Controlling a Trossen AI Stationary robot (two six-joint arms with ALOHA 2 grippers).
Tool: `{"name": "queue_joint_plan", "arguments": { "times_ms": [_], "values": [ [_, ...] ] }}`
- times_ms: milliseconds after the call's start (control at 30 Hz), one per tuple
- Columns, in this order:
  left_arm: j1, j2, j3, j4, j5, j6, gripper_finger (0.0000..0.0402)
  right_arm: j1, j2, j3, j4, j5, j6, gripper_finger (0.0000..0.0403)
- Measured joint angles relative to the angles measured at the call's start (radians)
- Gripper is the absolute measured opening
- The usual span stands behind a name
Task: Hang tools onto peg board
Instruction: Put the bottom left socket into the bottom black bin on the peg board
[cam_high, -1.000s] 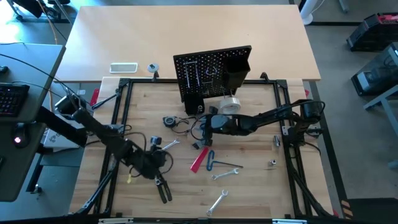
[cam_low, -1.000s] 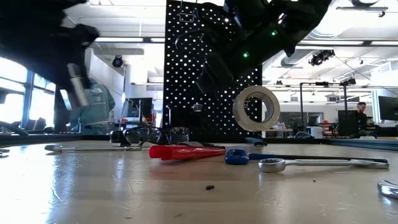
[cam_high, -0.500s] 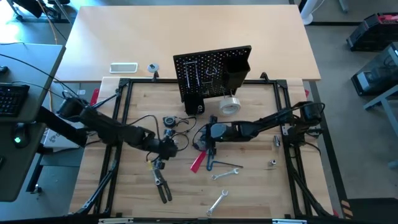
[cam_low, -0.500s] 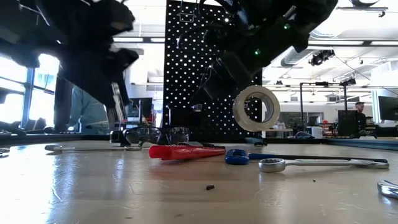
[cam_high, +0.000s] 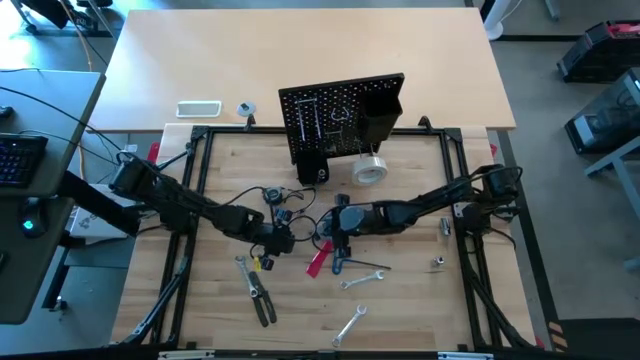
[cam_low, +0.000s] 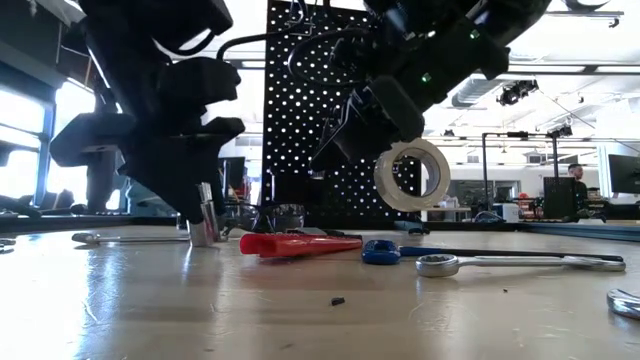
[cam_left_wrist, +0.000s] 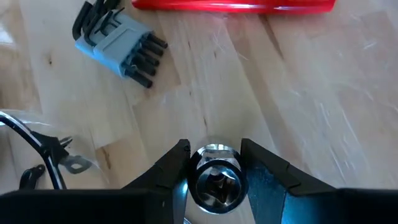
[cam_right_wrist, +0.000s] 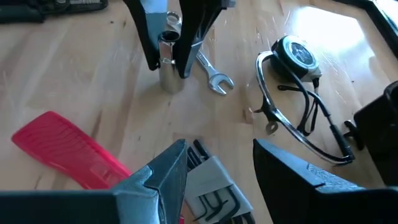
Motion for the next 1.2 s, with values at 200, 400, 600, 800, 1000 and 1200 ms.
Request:
{"name": "queue_joint_plan", "arguments": {
  "times_ms": [200,400,600,800,1000,1200],
  "values": [
    [0.000,-0.003,-0.002,0.018,0.021,0.016,0.0123,-0.001,0.000,0.000,0.001,0.000,0.009,0.0177],
    [0.000,-0.002,-0.003,0.032,0.024,0.018,0.0155,-0.001,0.000,0.000,0.002,0.000,0.027,0.0177],
    [0.000,-0.002,-0.003,0.042,0.024,0.007,0.0184,-0.001,0.000,0.000,0.002,0.000,0.027,0.0177],
    [0.000,-0.002,-0.003,0.055,0.024,-0.012,0.0213,-0.001,0.000,0.000,0.008,-0.039,0.028,0.0177],
    [0.000,-0.004,-0.003,0.031,0.023,-0.034,0.0231,0.000,0.000,0.000,0.051,-0.089,0.026,0.0177],
    [0.000,-0.061,-0.003,-0.065,0.001,-0.061,0.0237,-0.001,0.002,0.000,0.105,-0.128,0.022,0.0177]
  ]
}}
